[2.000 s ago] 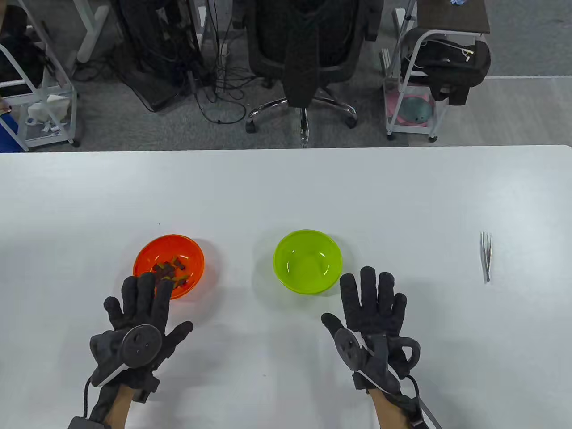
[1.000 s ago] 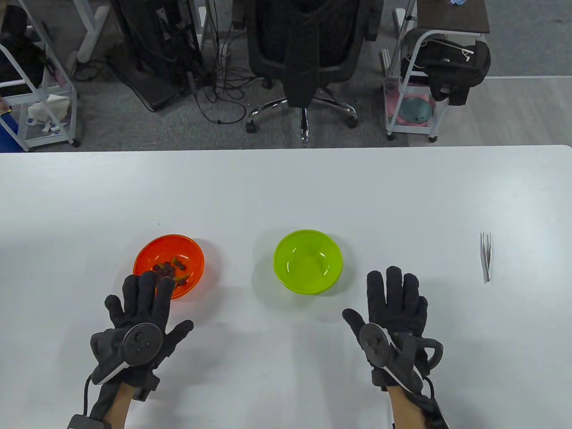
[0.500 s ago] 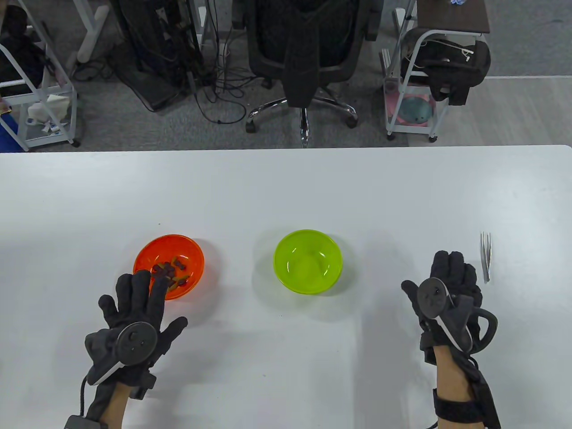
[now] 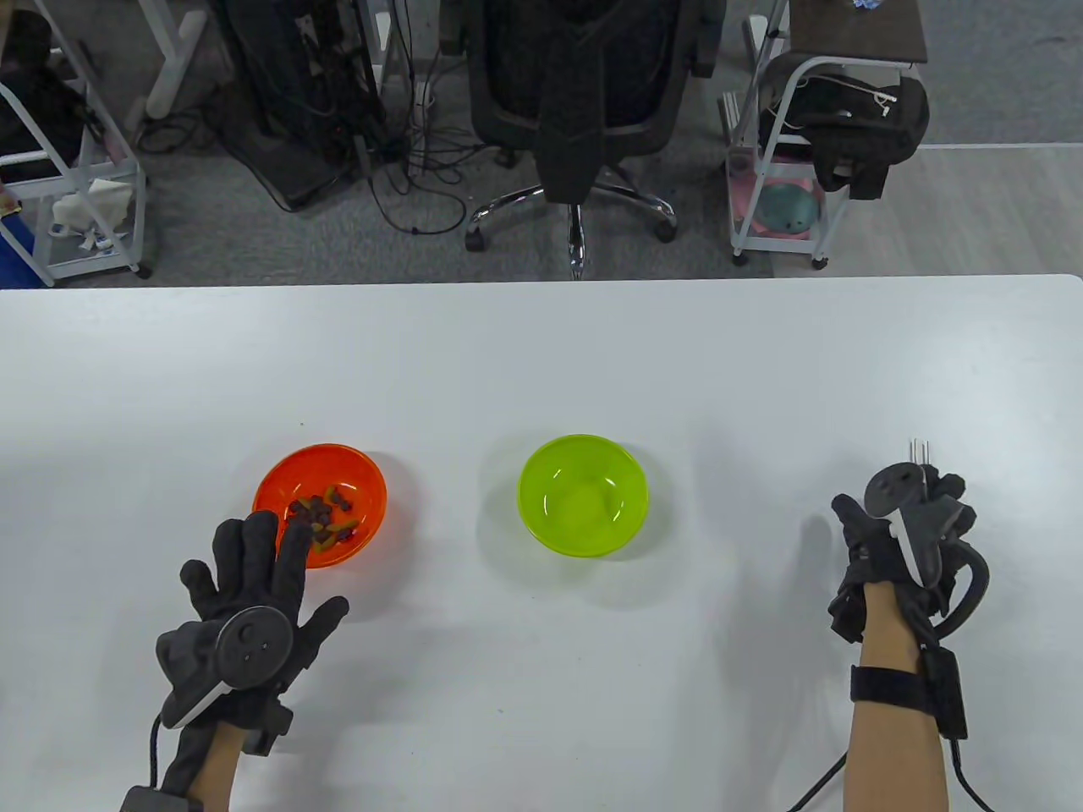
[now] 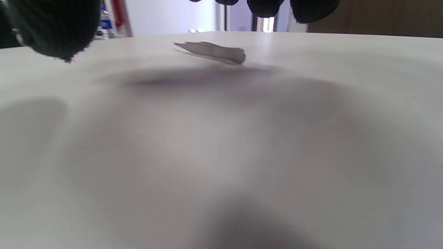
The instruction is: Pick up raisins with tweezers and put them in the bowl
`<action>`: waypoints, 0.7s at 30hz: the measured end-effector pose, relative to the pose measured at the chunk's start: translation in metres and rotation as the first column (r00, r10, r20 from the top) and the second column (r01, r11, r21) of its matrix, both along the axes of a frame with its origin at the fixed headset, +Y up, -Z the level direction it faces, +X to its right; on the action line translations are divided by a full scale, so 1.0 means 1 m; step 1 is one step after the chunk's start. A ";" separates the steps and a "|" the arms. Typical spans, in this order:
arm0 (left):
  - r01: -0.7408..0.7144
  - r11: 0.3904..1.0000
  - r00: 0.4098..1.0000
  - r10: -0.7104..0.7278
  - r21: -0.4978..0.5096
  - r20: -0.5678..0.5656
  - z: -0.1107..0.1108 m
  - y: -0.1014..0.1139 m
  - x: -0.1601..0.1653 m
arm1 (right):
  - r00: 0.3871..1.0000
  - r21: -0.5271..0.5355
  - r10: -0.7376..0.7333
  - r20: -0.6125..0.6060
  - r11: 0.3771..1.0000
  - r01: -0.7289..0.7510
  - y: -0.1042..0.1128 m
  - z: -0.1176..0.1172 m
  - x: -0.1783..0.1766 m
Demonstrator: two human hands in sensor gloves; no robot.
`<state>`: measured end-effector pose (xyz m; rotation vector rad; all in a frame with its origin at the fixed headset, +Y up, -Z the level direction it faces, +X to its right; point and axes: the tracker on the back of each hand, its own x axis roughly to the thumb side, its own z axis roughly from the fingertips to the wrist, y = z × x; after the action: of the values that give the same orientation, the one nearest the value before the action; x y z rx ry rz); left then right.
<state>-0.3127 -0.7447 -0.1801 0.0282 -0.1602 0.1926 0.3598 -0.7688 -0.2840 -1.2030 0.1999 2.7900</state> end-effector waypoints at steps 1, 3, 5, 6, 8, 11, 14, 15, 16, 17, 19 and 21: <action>0.004 1.000 1.000 -0.004 0.009 0.004 0.000 0.001 0.001 | 0.999 -0.009 -0.016 0.041 1.000 0.016 -0.003 -0.003 0.004; 0.003 1.000 1.000 -0.003 0.023 0.002 0.001 0.003 0.002 | 0.995 -0.031 -0.047 0.087 0.998 0.050 -0.009 -0.008 0.010; 0.003 1.000 1.000 -0.003 0.029 -0.001 0.002 0.004 0.003 | 0.992 -0.059 -0.041 0.120 0.997 0.049 -0.016 -0.014 0.014; 0.001 1.000 1.000 -0.001 0.030 -0.002 0.003 0.004 0.003 | 0.989 -0.052 -0.058 0.137 0.996 0.066 -0.017 -0.016 0.015; -0.001 1.000 1.000 0.002 0.028 -0.002 0.003 0.004 0.003 | 0.986 -0.051 -0.046 0.161 0.997 0.054 -0.016 -0.021 0.016; -0.003 1.000 1.000 0.003 0.028 -0.003 0.003 0.004 0.002 | 0.980 -0.085 -0.009 0.200 0.996 0.027 -0.016 -0.029 0.018; -0.011 1.000 1.000 0.011 0.027 -0.008 0.003 0.004 0.001 | 0.969 -0.107 0.013 0.245 0.994 0.014 -0.017 -0.035 0.022; -0.013 0.999 1.000 0.013 0.029 -0.010 0.003 0.004 0.000 | 0.969 -0.114 0.023 0.246 0.993 0.005 -0.016 -0.037 0.023; -0.016 0.999 1.000 0.017 0.032 -0.012 0.004 0.005 -0.001 | 0.964 -0.134 0.052 0.259 0.991 -0.018 -0.014 -0.038 0.022; -0.020 0.999 1.000 0.020 0.034 -0.013 0.004 0.005 -0.001 | 0.962 -0.147 0.073 0.262 0.989 -0.035 -0.013 -0.040 0.022; -0.025 0.999 1.000 0.026 0.040 -0.016 0.004 0.006 -0.002 | 0.960 -0.163 0.098 0.263 0.985 -0.056 -0.012 -0.044 0.020; -0.027 0.999 0.999 0.028 0.045 -0.018 0.005 0.007 -0.003 | 0.958 -0.163 0.100 0.267 0.985 -0.058 -0.012 -0.047 0.018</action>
<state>-0.3156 -0.7379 -0.1750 0.0770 -0.1457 0.2158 0.3777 -0.7812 -0.3313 -1.6522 0.3567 2.6726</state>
